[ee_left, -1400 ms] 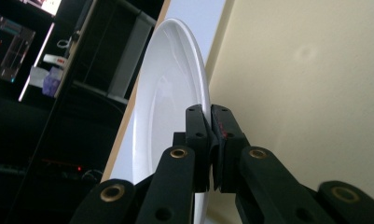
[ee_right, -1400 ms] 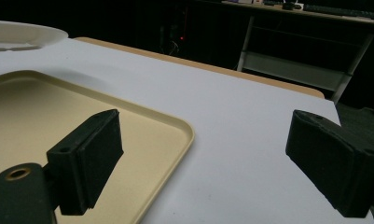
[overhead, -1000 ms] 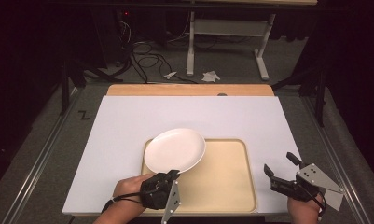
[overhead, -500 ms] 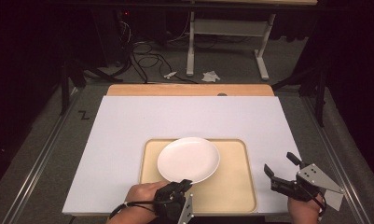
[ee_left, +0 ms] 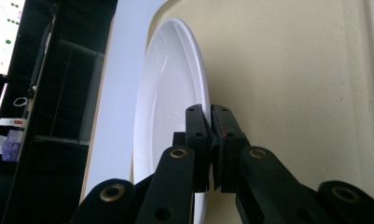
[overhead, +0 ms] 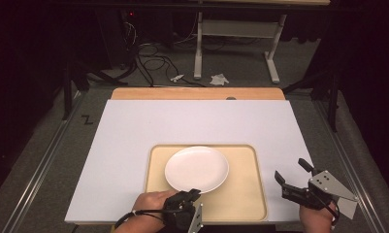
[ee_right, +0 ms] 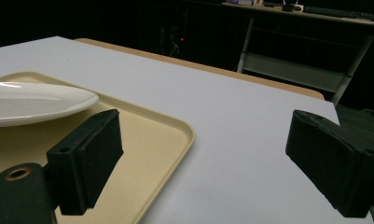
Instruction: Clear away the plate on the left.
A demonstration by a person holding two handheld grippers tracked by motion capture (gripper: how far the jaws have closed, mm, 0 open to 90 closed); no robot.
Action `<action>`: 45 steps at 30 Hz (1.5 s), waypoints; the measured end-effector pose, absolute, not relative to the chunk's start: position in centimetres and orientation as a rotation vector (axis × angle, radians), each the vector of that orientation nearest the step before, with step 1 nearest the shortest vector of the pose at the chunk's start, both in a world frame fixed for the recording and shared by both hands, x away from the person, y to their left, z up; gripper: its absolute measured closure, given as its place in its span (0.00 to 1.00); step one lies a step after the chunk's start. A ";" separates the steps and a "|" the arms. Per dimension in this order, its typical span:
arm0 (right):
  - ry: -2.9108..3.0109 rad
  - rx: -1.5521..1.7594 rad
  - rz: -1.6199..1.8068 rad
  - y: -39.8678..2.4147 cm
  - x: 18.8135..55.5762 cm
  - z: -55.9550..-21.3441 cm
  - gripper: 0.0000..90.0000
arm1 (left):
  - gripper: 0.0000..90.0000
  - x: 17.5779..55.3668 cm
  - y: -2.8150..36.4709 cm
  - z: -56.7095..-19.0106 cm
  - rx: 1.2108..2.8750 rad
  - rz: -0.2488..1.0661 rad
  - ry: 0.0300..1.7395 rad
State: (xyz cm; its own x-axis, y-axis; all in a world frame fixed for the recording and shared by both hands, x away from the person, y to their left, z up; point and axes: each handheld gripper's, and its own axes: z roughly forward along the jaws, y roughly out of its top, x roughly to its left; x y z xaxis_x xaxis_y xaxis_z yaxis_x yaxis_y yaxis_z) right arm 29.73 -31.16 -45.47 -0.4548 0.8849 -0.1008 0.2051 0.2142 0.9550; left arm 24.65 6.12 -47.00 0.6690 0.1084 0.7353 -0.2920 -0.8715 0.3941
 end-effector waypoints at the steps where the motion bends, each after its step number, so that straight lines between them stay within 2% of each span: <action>1: 1.810 1.015 1.269 -31.2 29.7 -45.5 0.13 | 0.96 24.7 6.1 -47.1 2.399 1.097 -0.142; 23: 1.810 1.013 1.272 -31.2 29.7 -45.5 0.13 | 0.96 24.9 5.5 -47.8 2.414 1.081 -0.172; 45: 1.819 1.015 1.277 -31.2 29.8 -45.6 0.13 | 0.94 25.3 5.2 -48.3 2.432 0.907 -0.131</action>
State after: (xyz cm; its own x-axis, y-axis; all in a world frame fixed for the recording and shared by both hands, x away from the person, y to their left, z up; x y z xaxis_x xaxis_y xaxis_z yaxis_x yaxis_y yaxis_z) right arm 29.78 -31.17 -45.61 -0.4608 0.8824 -0.0950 0.2102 0.2125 0.9543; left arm 25.26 5.21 -48.29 0.7693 0.0927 0.6322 -0.2679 -0.8514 0.4510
